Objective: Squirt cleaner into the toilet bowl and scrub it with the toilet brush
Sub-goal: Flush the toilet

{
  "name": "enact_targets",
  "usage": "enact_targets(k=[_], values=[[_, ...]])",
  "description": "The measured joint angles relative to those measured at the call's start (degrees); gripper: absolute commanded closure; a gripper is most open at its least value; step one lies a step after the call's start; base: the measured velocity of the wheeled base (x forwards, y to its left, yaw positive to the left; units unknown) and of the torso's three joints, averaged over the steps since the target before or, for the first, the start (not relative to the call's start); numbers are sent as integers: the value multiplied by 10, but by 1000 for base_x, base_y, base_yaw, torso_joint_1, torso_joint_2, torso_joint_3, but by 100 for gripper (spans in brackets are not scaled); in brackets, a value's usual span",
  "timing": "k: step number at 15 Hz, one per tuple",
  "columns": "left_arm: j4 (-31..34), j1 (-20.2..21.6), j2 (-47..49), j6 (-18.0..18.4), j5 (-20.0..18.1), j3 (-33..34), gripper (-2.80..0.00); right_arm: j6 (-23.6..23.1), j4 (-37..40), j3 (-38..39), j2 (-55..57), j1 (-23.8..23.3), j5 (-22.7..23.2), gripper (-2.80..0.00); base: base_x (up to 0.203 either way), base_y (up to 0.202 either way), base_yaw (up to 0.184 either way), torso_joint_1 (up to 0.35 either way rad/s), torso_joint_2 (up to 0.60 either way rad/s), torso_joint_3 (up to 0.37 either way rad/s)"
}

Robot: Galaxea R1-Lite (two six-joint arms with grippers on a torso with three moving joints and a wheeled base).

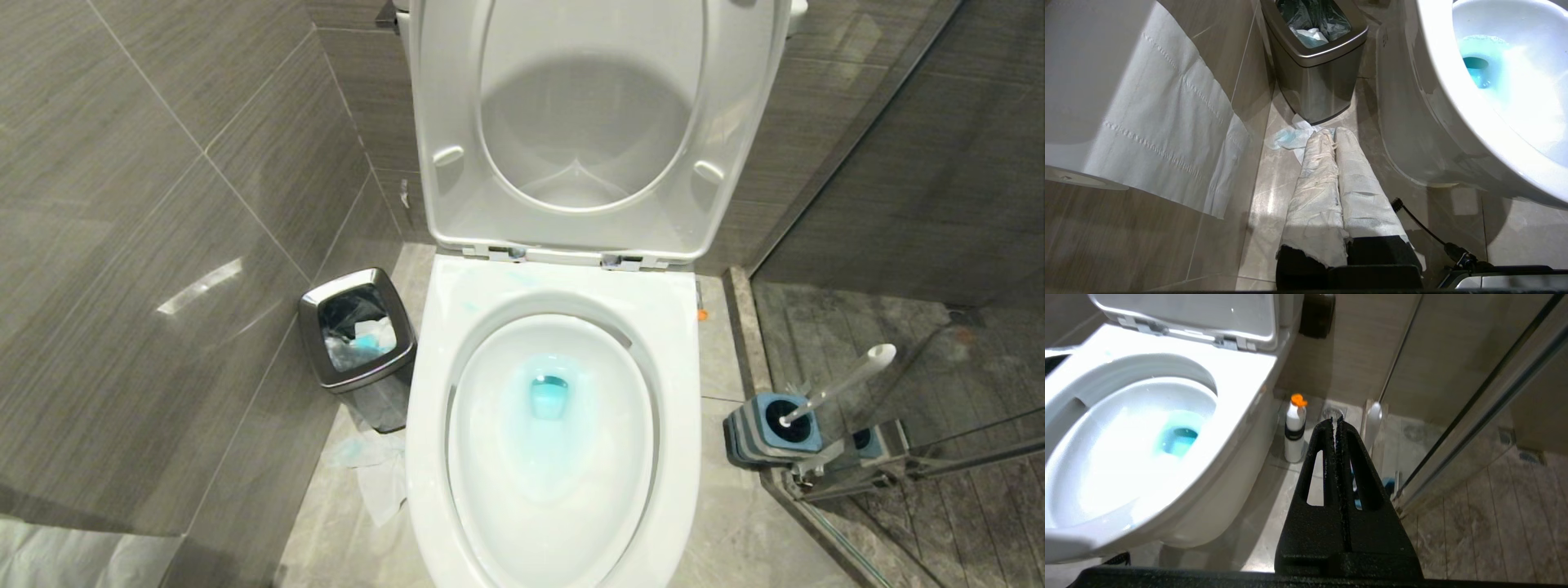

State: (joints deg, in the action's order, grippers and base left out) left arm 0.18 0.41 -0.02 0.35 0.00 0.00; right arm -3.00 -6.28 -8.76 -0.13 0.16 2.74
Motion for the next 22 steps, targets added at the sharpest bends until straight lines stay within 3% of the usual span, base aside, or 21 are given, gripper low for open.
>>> enact_targets(k=[4, 6, 14, 22], values=[[0, 0, 0, 0, 0, 0, 0, 7, -62, 75, 0, 0, -13, 0, 0, 0, 0, 0, 0, 0], [0, 0, 0, 0, 0, 0, 0, 11, -58, 84, 0, 0, -12, 0, 0, 0, 0, 0, 0, 0], [0, 0, 0, 0, 0, 0, 0, 16, 31, 88, 0, 0, -20, 0, 0, 0, 0, 0, 0, 0], [0, 0, 0, 0, 0, 0, 0, 2, 69, 88, 0, 0, -34, 0, 0, 0, 0, 0, 0, 0]])
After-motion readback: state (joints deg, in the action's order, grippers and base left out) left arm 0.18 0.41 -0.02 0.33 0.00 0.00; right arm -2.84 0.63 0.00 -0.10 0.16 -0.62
